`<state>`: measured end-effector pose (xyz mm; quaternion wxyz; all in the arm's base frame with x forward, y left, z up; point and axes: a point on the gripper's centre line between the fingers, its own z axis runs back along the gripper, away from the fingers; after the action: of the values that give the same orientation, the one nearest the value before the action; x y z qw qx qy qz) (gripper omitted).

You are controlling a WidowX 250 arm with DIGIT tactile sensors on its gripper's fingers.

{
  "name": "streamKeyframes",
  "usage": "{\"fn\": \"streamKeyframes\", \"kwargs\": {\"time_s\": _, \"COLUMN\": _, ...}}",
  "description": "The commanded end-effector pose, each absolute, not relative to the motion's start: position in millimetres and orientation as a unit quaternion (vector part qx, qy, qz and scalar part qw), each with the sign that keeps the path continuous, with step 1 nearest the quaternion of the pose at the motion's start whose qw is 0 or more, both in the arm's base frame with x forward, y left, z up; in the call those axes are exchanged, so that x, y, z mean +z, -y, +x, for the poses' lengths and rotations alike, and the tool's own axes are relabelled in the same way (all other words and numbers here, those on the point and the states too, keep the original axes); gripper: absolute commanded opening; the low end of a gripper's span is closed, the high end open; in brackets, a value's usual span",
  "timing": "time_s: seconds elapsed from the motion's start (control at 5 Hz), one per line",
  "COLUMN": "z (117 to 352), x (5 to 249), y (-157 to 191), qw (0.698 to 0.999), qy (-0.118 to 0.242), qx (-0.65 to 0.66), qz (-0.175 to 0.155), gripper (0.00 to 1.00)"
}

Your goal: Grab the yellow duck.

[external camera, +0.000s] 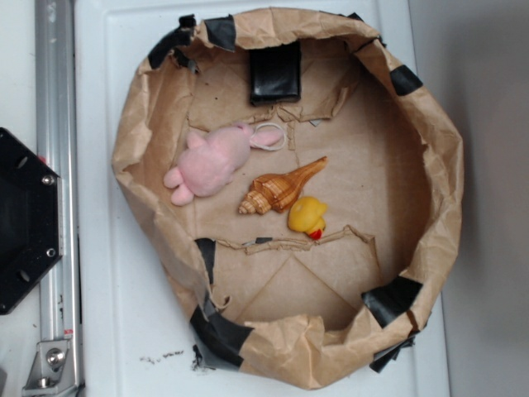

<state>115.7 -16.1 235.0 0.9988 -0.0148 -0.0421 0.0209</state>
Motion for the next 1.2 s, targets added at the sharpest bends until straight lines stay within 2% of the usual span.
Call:
{"fn": "streamKeyframes", "kwargs": {"time_s": 0.0, "z": 115.7, "x": 235.0, "y": 16.1, "qw": 0.999, "qy": 0.042, "qx": 0.021, "qz": -0.015, "gripper": 1.00}}
{"fn": "streamKeyframes", "kwargs": {"time_s": 0.2, "z": 150.3, "x": 234.8, "y": -3.4, "qw": 0.997, "qy": 0.058, "qx": -0.044, "qz": 0.006, "gripper": 1.00}}
{"fn": "streamKeyframes", "kwargs": {"time_s": 0.4, "z": 178.1, "x": 228.5, "y": -12.0, "qw": 0.991, "qy": 0.061, "qx": -0.123, "qz": -0.001, "gripper": 1.00}}
{"fn": "streamKeyframes", "kwargs": {"time_s": 0.6, "z": 213.5, "x": 205.9, "y": -10.0, "qw": 0.968, "qy": 0.060, "qx": -0.243, "qz": 0.011, "gripper": 1.00}}
{"fn": "streamKeyframes", "kwargs": {"time_s": 0.8, "z": 242.6, "x": 178.3, "y": -8.4, "qw": 0.949, "qy": 0.059, "qx": -0.308, "qz": 0.026, "gripper": 1.00}}
{"fn": "streamKeyframes", "kwargs": {"time_s": 1.0, "z": 265.6, "x": 154.3, "y": -17.4, "qw": 0.942, "qy": 0.098, "qx": -0.319, "qz": 0.024, "gripper": 1.00}}
